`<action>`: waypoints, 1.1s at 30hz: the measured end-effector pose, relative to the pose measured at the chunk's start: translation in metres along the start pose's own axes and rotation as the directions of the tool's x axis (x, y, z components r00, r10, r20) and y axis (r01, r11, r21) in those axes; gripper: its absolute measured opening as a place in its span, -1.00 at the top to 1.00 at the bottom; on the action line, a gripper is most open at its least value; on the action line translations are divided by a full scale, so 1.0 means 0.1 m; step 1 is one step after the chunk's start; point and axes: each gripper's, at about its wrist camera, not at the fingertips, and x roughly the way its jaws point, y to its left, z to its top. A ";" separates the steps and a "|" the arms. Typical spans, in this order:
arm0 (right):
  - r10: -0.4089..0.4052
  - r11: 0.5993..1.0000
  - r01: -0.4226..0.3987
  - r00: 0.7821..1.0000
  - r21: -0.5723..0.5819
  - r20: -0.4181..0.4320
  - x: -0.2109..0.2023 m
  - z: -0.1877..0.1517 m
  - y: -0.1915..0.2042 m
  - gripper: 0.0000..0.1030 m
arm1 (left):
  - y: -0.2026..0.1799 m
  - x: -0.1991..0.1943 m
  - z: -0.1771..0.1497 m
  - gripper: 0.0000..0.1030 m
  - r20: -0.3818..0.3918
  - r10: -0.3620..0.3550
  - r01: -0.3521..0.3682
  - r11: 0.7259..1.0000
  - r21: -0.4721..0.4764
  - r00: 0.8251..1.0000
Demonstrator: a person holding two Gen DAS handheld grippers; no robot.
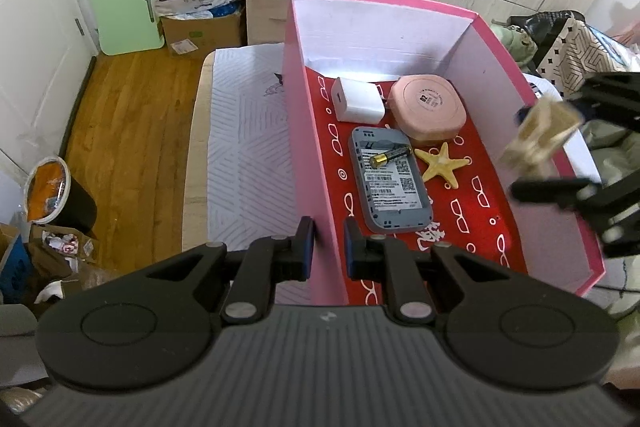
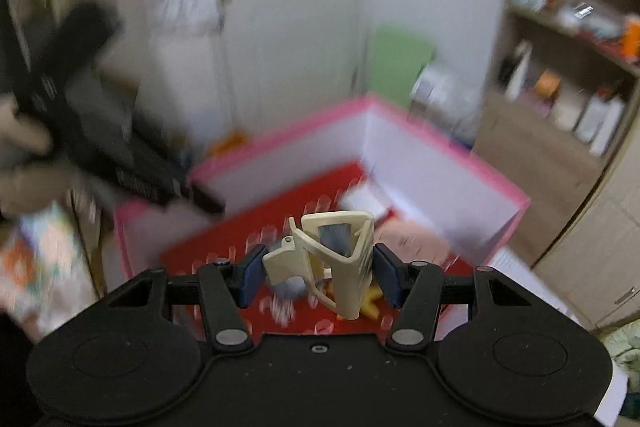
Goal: Organize rigid objects
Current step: 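Carry the beige stand into the box and release it beside the starfish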
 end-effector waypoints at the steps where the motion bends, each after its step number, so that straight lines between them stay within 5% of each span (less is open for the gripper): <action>1: 0.003 1.000 -0.004 0.998 -0.018 -0.064 0.08 0.06 0.02 -0.20 | 0.00 0.00 -0.01 0.73 0.004 -0.003 0.003 1.000 0.000 1.000; 8: -0.018 0.994 -0.027 0.918 -0.106 -0.396 0.58 0.18 0.09 -0.20 | 0.04 -0.01 -0.05 0.73 0.030 -0.021 0.022 1.000 -0.016 0.999; 16: -0.016 0.974 -0.111 0.838 -0.198 -0.546 0.92 0.11 0.13 -0.23 | 0.01 -0.01 -0.05 0.73 0.026 -0.010 0.010 1.000 0.017 1.000; 27: 0.016 1.000 -0.018 0.973 -0.006 -0.230 0.16 0.21 -0.20 -0.39 | 0.02 0.00 -0.03 0.73 0.021 -0.010 0.010 1.000 0.007 1.000; 33: -0.003 0.978 0.003 1.000 0.207 -0.004 -0.53 0.04 -0.50 -0.39 | 0.01 0.00 -0.02 0.72 0.016 -0.004 0.004 1.000 0.004 1.000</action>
